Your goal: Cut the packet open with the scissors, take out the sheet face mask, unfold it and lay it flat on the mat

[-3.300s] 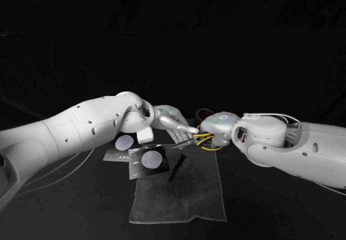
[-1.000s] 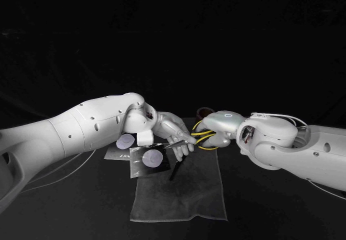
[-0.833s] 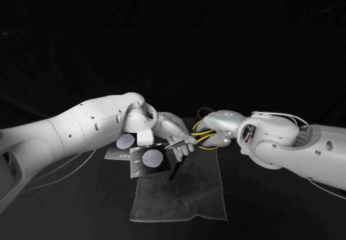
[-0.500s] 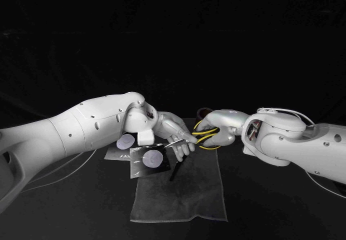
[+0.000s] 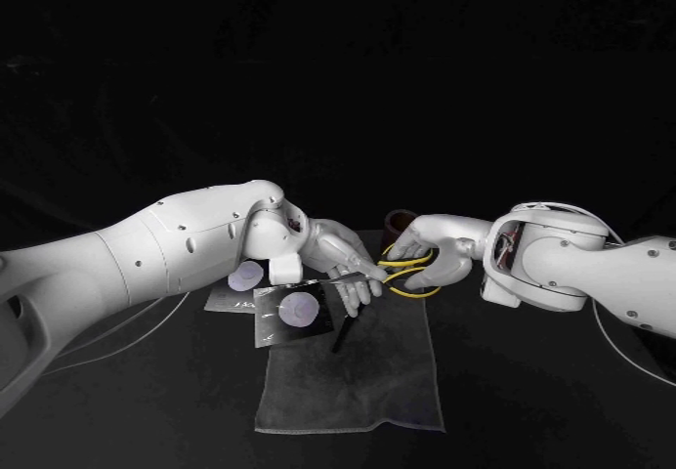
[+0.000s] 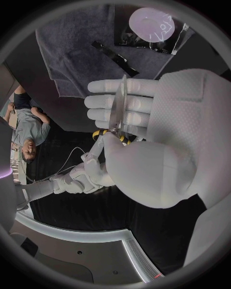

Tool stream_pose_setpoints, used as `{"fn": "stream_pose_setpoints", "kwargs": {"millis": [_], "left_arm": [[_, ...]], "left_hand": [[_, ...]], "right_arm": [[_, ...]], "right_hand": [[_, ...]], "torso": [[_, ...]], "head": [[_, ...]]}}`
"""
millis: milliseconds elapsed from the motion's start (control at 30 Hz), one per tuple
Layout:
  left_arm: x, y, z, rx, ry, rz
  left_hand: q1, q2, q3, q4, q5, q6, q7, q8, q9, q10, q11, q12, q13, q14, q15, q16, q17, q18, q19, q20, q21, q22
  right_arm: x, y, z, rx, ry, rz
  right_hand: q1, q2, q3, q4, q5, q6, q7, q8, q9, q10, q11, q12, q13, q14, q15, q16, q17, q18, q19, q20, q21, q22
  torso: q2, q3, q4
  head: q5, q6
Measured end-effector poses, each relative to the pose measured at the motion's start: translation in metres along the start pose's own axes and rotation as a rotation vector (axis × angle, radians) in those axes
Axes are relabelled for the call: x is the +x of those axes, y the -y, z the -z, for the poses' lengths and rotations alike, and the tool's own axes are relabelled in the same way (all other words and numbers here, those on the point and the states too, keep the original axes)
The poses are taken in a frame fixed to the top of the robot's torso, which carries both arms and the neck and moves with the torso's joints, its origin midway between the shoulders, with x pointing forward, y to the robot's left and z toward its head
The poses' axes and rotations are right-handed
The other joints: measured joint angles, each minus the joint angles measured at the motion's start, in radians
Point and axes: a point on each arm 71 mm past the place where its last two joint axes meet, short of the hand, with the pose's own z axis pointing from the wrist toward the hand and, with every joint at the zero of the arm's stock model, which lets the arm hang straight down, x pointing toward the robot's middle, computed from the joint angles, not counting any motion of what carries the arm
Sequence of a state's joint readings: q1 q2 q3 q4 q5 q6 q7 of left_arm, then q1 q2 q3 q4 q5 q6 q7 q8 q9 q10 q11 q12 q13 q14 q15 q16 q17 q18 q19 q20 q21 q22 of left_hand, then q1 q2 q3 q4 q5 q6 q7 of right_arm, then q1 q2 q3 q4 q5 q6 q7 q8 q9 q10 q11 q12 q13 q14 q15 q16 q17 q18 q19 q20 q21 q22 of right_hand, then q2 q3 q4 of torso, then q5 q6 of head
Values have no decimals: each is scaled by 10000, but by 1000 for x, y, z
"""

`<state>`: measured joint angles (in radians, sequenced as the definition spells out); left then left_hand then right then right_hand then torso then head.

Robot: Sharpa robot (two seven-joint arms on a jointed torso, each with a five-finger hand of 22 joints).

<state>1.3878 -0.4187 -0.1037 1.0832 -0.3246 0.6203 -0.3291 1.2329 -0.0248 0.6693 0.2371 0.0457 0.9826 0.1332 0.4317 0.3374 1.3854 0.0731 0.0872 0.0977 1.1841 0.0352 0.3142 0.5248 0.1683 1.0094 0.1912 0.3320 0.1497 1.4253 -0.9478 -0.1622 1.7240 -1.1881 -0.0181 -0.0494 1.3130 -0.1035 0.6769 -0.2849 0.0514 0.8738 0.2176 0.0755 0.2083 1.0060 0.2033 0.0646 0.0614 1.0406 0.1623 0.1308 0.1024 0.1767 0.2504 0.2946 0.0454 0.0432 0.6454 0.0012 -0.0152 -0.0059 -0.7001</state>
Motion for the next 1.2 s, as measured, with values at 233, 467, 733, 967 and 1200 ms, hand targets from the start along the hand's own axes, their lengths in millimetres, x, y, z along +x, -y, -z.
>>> {"fn": "stream_pose_setpoints", "kwargs": {"millis": [233,467,733,967,1200], "left_arm": [[-1,0,2,28,-2,58],[-1,-6,1,-160,-90,130],[-2,-20,-1,-805,-78,206],[-4,-27,-2,-1235,-22,284],[-3,-28,-4,-1229,-109,424]], "left_hand": [[-45,13,-1,-1,0,10,8,2,41,55,-55,0,14,79,-9,0,16,-2,38,-38,0,0],[-94,62,-10,-10,0,59,-11,2,70,67,-67,0,27,79,-10,0,34,-43,38,-38,0,-12],[-129,79,-16,-16,0,59,-11,-1,154,103,-31,22,52,116,-43,-6,71,56,97,-87,0,-13],[-231,31,-19,-19,0,93,-47,42,205,145,-70,113,79,156,-50,-6,101,56,170,-95,0,-13],[-318,20,-31,-31,-25,96,-51,42,230,143,-70,54,81,169,-62,-7,110,55,182,-107,-1,-15]], "right_arm": [[-1,4,2,-145,-19,-522],[2,-1,1,-28,-616,214],[14,-17,-4,258,-1306,2085],[20,-24,-6,420,-1324,3133],[16,-25,-6,201,-557,3045]], "right_hand": [[-139,-219,379,160,3,-146,-393,131,-41,-616,-67,-83,-1,-1972,-14,-777,-476,-711,-546,6,0,-46],[-405,-484,-279,466,4,-1087,-1016,-82,-294,-1407,-287,-76,3,-2533,21,-529,-274,-866,-585,6,32,-32],[2764,-1468,-4105,4936,321,-3141,-1611,-226,-982,-6361,-407,-193,-213,-7578,-274,-989,-705,-1085,-865,-29,227,5],[2930,-1075,-3181,5125,144,-2627,-979,102,-839,-2173,-140,302,35,-3021,-35,462,177,-1088,-540,5,497,100],[1692,-1078,-1357,3495,141,-961,-568,409,-695,-964,-176,-15,-10,-2578,-25,64,63,-1089,-323,-8,727,154]], "torso": [[0,7,-5],[-4,9,-5],[-5,11,-6],[2,6,-4],[5,0,0]], "head": [[-5,-16],[8,-52],[23,-70],[35,-95],[35,-115]]}}
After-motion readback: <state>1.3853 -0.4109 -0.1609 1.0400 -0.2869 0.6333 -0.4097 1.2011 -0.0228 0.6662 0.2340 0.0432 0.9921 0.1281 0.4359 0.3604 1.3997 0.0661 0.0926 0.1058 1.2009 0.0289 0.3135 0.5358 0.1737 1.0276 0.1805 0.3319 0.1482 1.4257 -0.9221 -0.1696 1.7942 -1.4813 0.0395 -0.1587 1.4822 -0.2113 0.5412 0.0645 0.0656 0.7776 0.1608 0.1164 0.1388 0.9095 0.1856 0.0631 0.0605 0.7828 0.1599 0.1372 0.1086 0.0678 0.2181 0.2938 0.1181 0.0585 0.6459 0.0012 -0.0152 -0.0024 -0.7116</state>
